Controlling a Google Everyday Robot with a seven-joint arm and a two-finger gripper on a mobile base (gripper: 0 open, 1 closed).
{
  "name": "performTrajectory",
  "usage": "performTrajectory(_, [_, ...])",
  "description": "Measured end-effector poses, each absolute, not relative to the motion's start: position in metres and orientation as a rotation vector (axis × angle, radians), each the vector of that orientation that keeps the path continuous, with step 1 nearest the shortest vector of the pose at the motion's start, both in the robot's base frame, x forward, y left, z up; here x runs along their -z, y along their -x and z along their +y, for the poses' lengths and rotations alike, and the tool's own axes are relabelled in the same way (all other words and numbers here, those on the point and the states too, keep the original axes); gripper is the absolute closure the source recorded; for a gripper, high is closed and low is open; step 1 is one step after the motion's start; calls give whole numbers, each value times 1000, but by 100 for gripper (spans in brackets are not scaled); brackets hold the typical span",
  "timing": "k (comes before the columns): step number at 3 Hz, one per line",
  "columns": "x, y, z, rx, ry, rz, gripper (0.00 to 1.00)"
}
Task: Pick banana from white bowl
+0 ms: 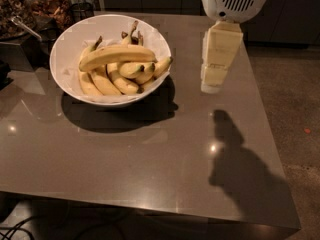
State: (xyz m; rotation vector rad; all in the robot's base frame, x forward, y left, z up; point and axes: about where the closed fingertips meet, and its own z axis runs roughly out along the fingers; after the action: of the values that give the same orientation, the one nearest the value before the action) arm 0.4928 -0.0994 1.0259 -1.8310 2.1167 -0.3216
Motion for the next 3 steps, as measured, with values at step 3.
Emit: performTrajectory(3, [-1041,-538,32,300,1979,1948,2])
